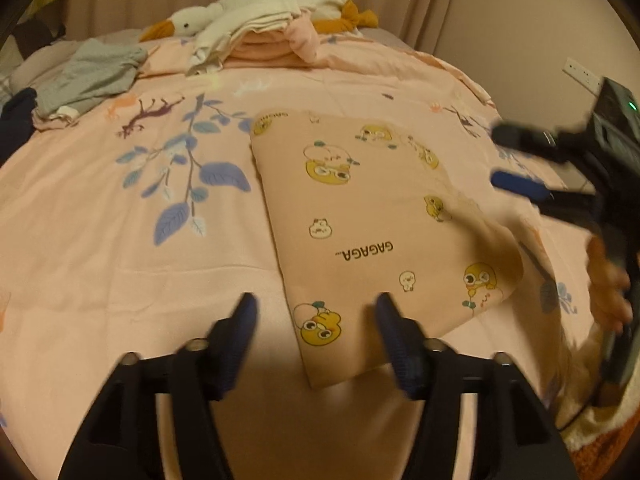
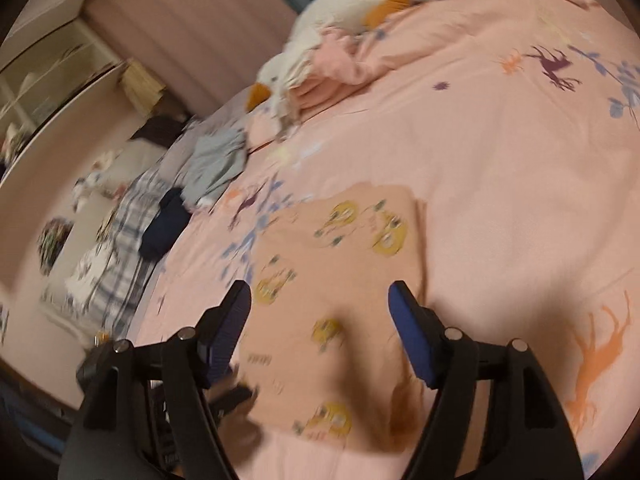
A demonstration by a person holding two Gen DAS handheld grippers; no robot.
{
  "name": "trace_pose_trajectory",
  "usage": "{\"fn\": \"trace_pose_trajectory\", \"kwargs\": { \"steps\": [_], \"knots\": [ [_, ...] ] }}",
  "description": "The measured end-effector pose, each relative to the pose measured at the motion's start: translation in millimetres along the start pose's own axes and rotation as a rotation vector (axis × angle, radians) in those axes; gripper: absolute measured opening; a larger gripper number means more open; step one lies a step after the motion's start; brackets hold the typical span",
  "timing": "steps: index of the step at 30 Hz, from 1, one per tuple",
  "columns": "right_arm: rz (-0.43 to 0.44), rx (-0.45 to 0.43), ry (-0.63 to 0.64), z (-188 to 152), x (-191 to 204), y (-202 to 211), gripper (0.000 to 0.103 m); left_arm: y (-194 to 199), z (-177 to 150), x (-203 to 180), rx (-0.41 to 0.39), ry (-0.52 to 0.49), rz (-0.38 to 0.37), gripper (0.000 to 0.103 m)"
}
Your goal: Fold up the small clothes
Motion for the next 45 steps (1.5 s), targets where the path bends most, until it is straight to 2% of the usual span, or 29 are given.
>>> {"fn": "trace_pose_trajectory", "kwargs": {
  "steps": [3,6,8,10,13,15,16,17,18,19,20,21,22,23,26,27,31,33,34,36,38,41,43,45],
  "knots": [
    [-0.038,0.081,0.062,-28,10,-5,0.072,-5,-1,5,0.012,0.020,-0.009,0.069],
    [-0.141,0.186,0.138,-57,0,-11,0.069,-17,-7,6,0.055,0.022,-0.031,0.070],
    [-0.202,0.247,0.140,-74,-16,-16,0.057,-22,-12,7,0.092,0.043,-0.035,0.070],
    [-0.205,0.217,0.188,-78,-17,-15,0.056,-21,-12,10,0.098,0.058,-0.047,0.070],
    [-0.262,0.264,0.254,-82,-10,-17,0.060,-17,-14,13,0.125,0.044,-0.065,0.070],
    [-0.274,0.268,0.237,-83,-9,-14,0.062,-10,-15,16,0.130,0.046,-0.080,0.070],
    [-0.259,0.274,0.203,-81,-11,-13,0.065,-5,-13,20,0.137,0.061,-0.102,0.070],
    [-0.203,0.280,0.139,-75,-11,-8,0.068,-2,-10,25,0.138,0.086,-0.134,0.070],
    [-0.165,0.272,0.111,-69,-9,0,0.068,2,-3,34,0.129,0.134,-0.190,0.070],
    [-0.105,0.244,0.077,-59,-9,7,0.069,3,4,45,0.119,0.195,-0.245,0.074],
    [-0.039,0.182,0.027,-45,-12,17,0.077,0,11,54,0.121,0.248,-0.279,0.084],
    [-0.010,0.135,-0.016,-36,-15,25,0.080,-4,17,62,0.131,0.298,-0.299,0.088],
    [0.019,0.097,-0.068,-25,-22,30,0.089,-10,24,72,0.151,0.350,-0.316,0.094],
    [0.044,0.075,-0.130,-15,-33,31,0.091,-17,30,78,0.172,0.382,-0.337,0.095],
    [0.089,0.057,-0.311,6,-66,23,0.091,-43,48,82,0.253,0.391,-0.463,0.095],
    [0.089,0.063,-0.335,7,-71,21,0.091,-51,52,80,0.277,0.391,-0.499,0.095],
    [0.059,0.178,-0.414,15,-99,-20,0.091,-86,57,54,0.403,0.355,-0.620,0.095],
    [0.076,0.186,-0.402,16,-99,-31,0.091,-86,60,43,0.368,0.318,-0.622,0.095],
    [0.097,0.178,-0.391,19,-96,-35,0.091,-83,61,33,0.339,0.288,-0.654,0.095],
    [0.148,0.159,-0.403,19,-92,-47,0.092,-84,60,18,0.350,0.237,-0.685,0.095],
    [0.152,0.150,-0.395,20,-88,-55,0.092,-82,61,7,0.329,0.187,-0.654,0.096],
    [0.184,0.136,-0.370,21,-82,-65,0.090,-80,61,5,0.293,0.201,-0.640,0.097],
    [0.168,0.135,-0.368,23,-83,-65,0.085,-79,59,6,0.276,0.215,-0.634,0.097],
    [0.195,0.135,-0.373,22,-81,-70,0.081,-78,58,5,0.266,0.211,-0.615,0.094]
  ]
}}
Point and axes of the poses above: each gripper's, at about its wrist camera, not at the fingertips, and y roughly against the way its jaws point, x to its left, z to its top, the point moved 3 cm from there along -y, roughly the way its jaws point, and after that the axes turned 15 degrees about z, right-handed, at the moved point
